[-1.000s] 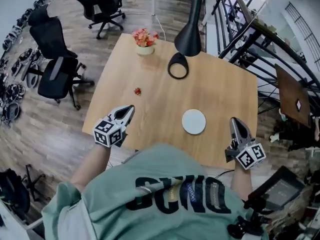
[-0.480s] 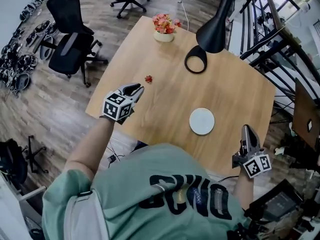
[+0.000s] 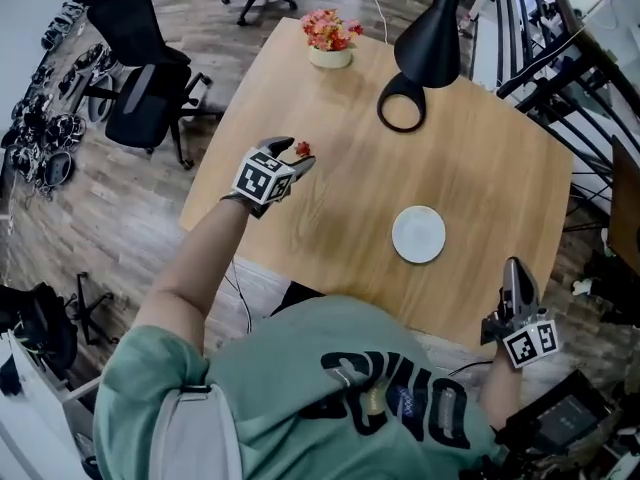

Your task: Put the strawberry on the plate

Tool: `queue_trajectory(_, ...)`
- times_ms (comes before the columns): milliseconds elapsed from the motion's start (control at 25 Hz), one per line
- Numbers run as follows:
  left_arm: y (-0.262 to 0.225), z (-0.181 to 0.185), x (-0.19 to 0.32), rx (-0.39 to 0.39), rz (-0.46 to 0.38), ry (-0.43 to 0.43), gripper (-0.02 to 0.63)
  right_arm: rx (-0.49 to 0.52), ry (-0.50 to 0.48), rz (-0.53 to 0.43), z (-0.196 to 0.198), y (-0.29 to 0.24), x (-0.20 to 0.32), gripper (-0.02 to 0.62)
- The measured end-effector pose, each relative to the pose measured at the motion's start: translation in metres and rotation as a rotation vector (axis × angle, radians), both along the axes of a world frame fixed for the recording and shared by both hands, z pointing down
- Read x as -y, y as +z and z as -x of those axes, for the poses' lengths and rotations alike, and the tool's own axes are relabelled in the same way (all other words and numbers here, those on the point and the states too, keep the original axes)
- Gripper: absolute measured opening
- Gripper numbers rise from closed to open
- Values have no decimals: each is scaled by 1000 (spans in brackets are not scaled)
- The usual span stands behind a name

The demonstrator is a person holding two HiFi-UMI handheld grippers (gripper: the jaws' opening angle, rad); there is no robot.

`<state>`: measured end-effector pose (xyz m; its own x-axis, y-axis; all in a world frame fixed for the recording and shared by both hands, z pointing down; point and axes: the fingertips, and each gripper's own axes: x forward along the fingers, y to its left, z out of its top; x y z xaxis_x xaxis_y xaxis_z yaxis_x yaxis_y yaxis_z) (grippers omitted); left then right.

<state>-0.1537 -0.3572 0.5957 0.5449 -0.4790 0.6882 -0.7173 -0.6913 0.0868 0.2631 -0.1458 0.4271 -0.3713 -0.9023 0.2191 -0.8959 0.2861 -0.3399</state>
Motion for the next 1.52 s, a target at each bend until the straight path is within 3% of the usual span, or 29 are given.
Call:
queue_trajectory(80,19,2,8,46,26,9,284,-1,6,8,-1,4,-2,3)
queue_trajectory(520,91,19,40,250,58,29,284,-6,51,65,-7,26,-14,3)
queue_trajectory(1040,121,16,44,331,73,55,284,1,60,100,-5,47,-23,5)
queue_trajectory(1520,127,11,43,274,134,83,259,9,61,115,-5,50,-23,3)
